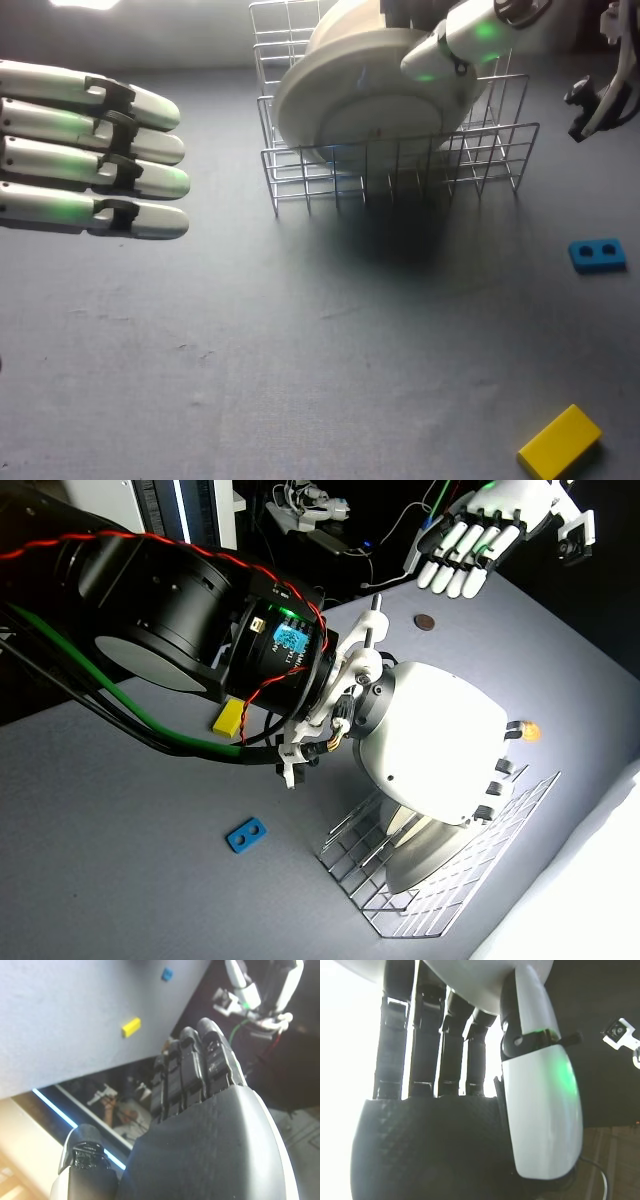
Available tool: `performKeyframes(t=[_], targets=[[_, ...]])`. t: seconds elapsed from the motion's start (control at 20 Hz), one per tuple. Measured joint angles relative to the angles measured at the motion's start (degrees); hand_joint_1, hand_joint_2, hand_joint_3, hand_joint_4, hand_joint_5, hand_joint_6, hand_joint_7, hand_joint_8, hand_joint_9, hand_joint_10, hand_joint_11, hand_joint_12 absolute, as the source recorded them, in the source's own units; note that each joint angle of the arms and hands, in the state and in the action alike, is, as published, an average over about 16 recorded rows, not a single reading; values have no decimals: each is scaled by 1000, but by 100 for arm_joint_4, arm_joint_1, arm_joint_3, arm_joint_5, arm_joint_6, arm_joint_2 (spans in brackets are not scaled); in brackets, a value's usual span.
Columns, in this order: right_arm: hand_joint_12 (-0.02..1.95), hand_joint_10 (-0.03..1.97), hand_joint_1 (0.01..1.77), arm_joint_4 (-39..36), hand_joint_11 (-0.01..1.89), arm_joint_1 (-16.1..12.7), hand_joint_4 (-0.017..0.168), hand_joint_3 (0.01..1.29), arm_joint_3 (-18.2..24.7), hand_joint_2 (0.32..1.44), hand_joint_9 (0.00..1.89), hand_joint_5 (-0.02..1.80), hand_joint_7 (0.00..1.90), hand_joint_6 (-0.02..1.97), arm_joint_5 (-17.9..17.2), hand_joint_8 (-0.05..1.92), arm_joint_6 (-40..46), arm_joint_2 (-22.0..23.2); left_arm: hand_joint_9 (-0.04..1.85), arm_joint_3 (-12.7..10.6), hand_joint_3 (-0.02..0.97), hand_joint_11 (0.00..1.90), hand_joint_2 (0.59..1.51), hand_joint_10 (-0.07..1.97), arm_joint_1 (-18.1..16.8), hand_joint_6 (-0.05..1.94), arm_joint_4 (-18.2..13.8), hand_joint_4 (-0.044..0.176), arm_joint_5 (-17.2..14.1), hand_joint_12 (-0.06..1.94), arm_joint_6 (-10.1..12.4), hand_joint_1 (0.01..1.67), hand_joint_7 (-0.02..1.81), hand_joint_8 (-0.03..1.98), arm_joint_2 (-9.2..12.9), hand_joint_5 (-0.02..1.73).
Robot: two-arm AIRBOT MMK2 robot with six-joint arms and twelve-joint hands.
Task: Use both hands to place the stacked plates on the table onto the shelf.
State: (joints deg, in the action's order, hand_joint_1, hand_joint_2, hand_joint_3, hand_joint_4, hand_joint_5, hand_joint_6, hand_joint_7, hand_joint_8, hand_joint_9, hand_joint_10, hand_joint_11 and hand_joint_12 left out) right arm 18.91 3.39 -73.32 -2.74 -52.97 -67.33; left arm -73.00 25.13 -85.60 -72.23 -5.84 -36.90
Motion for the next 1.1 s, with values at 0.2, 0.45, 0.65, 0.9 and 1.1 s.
performKeyframes(t=[0.2, 0.45, 0.65, 0.9, 1.1], targets=[[662, 4, 1162, -2, 781, 82, -5, 10, -31, 1068, 1100, 817, 997, 1056, -19, 552, 15, -10, 178, 49, 8, 16, 1124, 10, 9, 4, -85, 1, -320, 353, -21, 12, 189, -2, 0, 174], [620, 15, 1138, -4, 758, 143, -6, 10, -36, 1080, 1025, 818, 996, 883, -53, 245, 21, -8, 172, 69, 7, 15, 1123, 10, 47, 4, -198, 1, -638, 335, -65, 12, 188, -2, -4, 173], [615, 23, 1096, -33, 729, 151, -5, 10, -29, 1089, 964, 819, 977, 631, -67, 29, 24, 4, 174, 94, 7, 15, 1123, 9, 91, 4, -280, 1, -845, 341, -119, 12, 192, -2, -12, 176], [605, 27, 1042, -129, 661, 70, -4, 10, 60, 1095, 901, 809, 925, 306, -112, 20, 26, 86, 175, 152, 7, 15, 1123, 10, 137, 3, -274, 1, -873, 343, -212, 13, 193, -2, -11, 175], [595, 22, 1001, -385, 611, -48, -4, 10, 270, 1096, 867, 800, 893, 59, -227, 19, 29, 237, 169, 186, 8, 15, 1123, 10, 144, 3, -268, 1, -840, 321, -263, 14, 188, -1, -10, 170]])
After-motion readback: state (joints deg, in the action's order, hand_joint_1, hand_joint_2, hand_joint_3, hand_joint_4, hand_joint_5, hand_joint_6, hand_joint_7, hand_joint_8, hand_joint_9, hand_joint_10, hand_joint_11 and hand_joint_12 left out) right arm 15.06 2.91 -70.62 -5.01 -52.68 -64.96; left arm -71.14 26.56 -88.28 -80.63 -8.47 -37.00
